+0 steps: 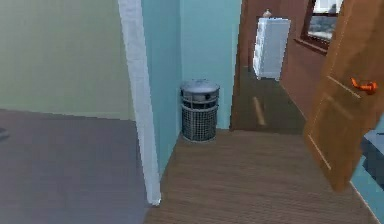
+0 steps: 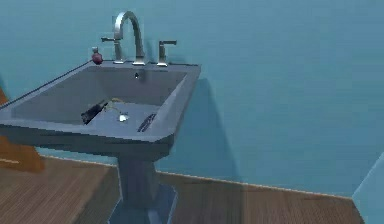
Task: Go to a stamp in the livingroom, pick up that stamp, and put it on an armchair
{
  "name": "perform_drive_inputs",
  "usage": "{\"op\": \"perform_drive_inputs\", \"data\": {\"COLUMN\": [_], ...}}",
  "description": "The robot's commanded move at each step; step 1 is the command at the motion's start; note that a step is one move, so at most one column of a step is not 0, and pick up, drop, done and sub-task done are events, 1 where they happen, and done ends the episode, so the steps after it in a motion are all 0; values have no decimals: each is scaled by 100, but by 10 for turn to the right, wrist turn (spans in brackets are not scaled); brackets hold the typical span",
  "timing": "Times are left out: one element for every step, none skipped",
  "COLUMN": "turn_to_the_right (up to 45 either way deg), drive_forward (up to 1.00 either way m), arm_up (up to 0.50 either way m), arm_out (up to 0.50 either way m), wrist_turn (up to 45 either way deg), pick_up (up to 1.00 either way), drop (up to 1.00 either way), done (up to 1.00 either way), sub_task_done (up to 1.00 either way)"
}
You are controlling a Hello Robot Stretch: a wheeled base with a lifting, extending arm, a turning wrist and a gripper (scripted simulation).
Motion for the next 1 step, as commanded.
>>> {"op": "perform_drive_inputs", "data": {"turn_to_the_right": [0], "drive_forward": [35], "arm_up": [0], "arm_out": [0], "wrist_turn": [0], "pick_up": [0], "drop": [0], "done": [0], "sub_task_done": [0]}}
